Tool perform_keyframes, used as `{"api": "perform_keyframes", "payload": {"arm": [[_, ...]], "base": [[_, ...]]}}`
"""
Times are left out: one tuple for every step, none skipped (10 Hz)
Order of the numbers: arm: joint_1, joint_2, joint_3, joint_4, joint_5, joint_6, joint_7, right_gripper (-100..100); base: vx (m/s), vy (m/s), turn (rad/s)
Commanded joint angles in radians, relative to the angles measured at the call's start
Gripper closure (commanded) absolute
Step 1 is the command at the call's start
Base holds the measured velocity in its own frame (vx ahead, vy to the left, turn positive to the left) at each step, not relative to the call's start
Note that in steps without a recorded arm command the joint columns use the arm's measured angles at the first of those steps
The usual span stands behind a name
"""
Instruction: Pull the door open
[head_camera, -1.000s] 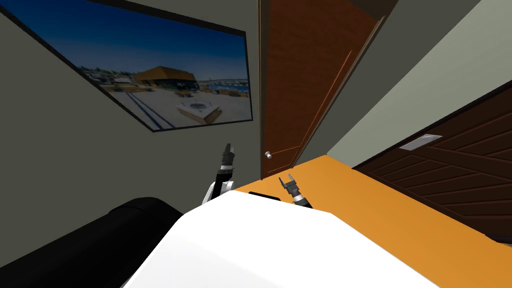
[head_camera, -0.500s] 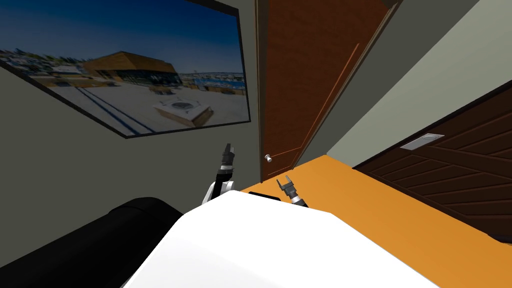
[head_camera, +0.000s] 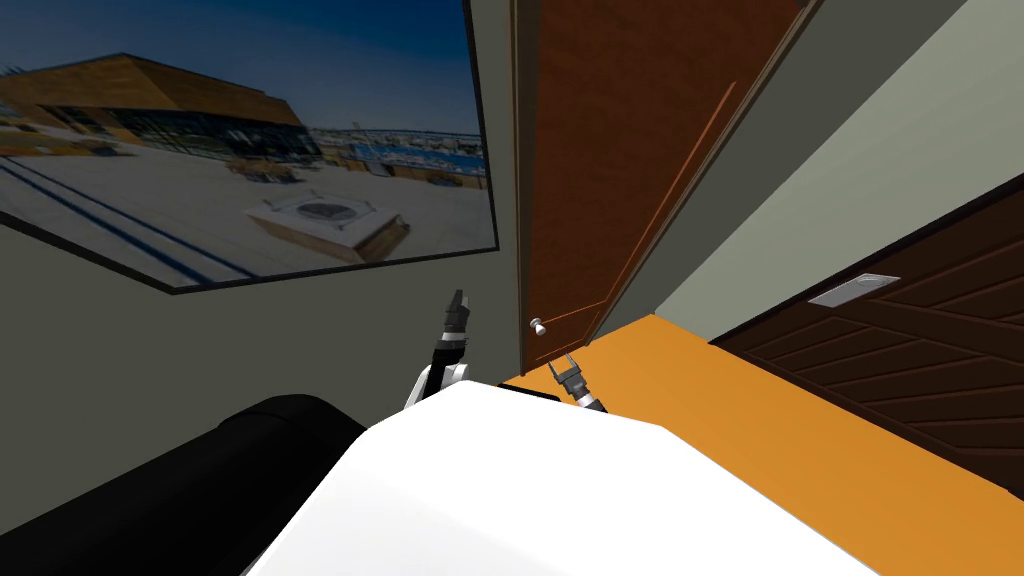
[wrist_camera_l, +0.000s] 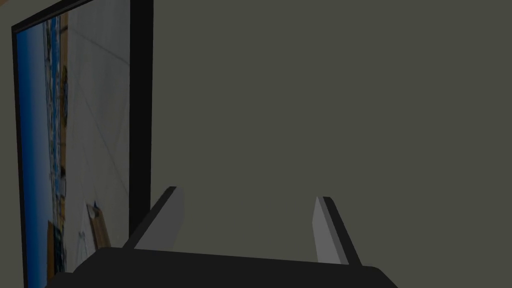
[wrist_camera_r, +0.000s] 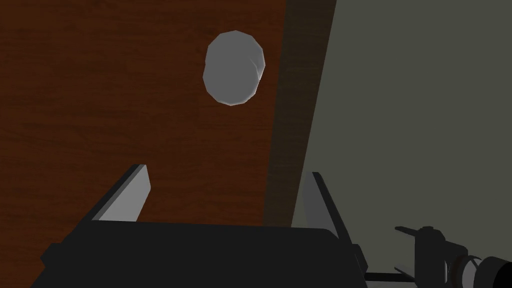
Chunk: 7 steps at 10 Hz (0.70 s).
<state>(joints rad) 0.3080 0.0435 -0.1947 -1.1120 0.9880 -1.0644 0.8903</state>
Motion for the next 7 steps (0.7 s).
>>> {"api": "perform_keyframes", "payload": {"arm": [[0.0, 0.0, 0.0, 0.0, 0.0, 0.0, 0.0, -100], [-0.024, -0.018, 0.01, 0.029, -0.033, 0.01, 0.017, -100], [-0.04, -0.028, 0.017, 0.048, -0.054, 0.018, 0.028, -100], [-0.057, -0.039, 0.025, 0.069, -0.079, 0.026, 0.041, -100], [-0.067, -0.044, 0.029, 0.08, -0.092, 0.03, 0.049, -100], [-0.089, -0.056, 0.039, 0.105, -0.121, 0.04, 0.065, -100], [-0.1, -0.062, 0.045, 0.119, -0.137, 0.045, 0.074, -100]], "base": [[0.037, -0.022, 0.037], [-0.125, -0.037, -0.01], [-0.148, -0.027, -0.04], [-0.124, -0.028, 0.001], [-0.078, -0.041, 0.021], [-0.053, -0.041, 0.042], [-0.041, -0.032, 0.035]]}}
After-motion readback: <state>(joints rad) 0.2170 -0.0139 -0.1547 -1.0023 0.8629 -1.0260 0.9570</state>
